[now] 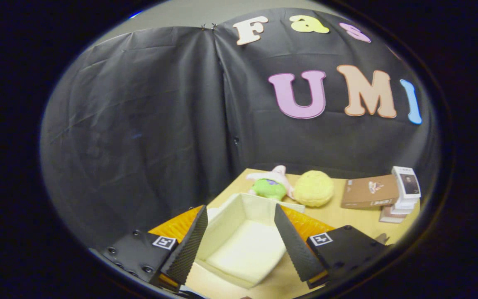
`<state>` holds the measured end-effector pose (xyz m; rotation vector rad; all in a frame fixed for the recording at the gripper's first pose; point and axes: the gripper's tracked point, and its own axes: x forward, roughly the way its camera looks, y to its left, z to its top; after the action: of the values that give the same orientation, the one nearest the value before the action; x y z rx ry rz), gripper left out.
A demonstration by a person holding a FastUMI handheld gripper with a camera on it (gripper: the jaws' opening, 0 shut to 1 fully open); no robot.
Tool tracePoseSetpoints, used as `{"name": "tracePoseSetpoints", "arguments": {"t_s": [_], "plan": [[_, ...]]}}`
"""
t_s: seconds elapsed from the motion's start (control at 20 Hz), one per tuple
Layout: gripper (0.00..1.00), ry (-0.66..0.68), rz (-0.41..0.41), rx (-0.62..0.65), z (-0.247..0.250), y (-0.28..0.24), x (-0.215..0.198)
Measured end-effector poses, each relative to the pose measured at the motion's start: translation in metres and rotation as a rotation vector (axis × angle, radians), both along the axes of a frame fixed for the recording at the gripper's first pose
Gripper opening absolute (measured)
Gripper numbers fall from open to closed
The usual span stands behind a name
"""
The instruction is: Open the storage box then place both shoes into the box .Put the left shoe in first, then the right shoe, with the right side of both shoes facing outward in a uniform manner.
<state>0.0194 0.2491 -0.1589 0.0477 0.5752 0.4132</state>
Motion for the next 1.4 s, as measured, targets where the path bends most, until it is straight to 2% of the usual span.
{"name": "tracePoseSetpoints", "arguments": {"t_s": [0.25,0.45,0.65,0.9,1.15,1.4], "plan": [[1.0,0.025,-0.078,-0.105,-0.025,-0.099,-0.007],[1.0,0.082,-0.107,-0.165,-0.057,-0.164,-0.02],[0.99,0.18,-0.134,-0.185,-0.104,-0.219,-0.038],[0.99,0.369,-0.123,-0.191,-0.171,-0.255,-0.058],[0.71,0.507,-0.086,-0.229,-0.218,-0.28,-0.07],[0.43,0.605,-0.047,-0.247,-0.247,-0.283,-0.077]]}}
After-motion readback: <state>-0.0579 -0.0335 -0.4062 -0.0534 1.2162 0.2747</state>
